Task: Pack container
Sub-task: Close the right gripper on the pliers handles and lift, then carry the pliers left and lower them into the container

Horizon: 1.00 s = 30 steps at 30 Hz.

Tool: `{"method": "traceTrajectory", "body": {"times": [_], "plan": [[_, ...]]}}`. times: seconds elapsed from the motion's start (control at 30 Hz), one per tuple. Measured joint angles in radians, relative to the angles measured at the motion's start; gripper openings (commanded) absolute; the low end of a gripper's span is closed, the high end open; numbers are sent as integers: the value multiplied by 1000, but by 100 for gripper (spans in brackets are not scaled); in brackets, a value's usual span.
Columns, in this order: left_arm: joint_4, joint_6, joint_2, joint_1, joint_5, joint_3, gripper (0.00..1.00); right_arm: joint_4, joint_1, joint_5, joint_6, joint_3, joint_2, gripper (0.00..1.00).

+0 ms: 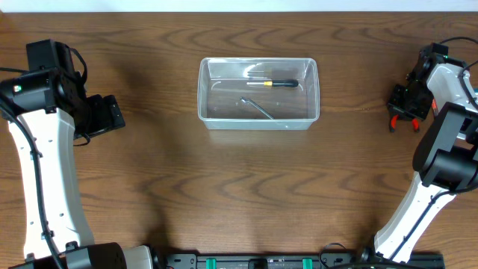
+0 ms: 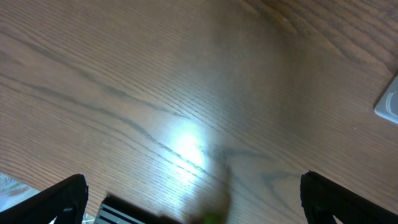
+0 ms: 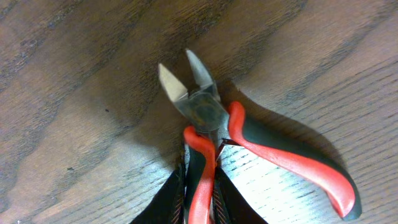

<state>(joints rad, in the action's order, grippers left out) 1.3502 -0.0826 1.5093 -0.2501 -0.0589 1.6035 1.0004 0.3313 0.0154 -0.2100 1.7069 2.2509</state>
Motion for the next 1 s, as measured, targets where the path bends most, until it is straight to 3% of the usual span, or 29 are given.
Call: {"method": "traceTrajectory", "body": {"times": [0.13, 0.3, 0.43, 0.77, 1.0], "plan": [[0, 0, 0, 0, 0, 0, 98, 0, 0, 0, -3, 0, 0, 11], [0, 0, 0, 0, 0, 0, 98, 5, -2, 1, -11, 3, 0, 2], [0, 0, 0, 0, 0, 0, 98, 36, -3, 0, -11, 20, 1, 1], [0, 0, 0, 0, 0, 0, 98, 158, -74, 1, -5, 293, 4, 1], [0, 0, 0, 0, 0, 0, 98, 235, -198, -30, 167, 485, -6, 1]]}}
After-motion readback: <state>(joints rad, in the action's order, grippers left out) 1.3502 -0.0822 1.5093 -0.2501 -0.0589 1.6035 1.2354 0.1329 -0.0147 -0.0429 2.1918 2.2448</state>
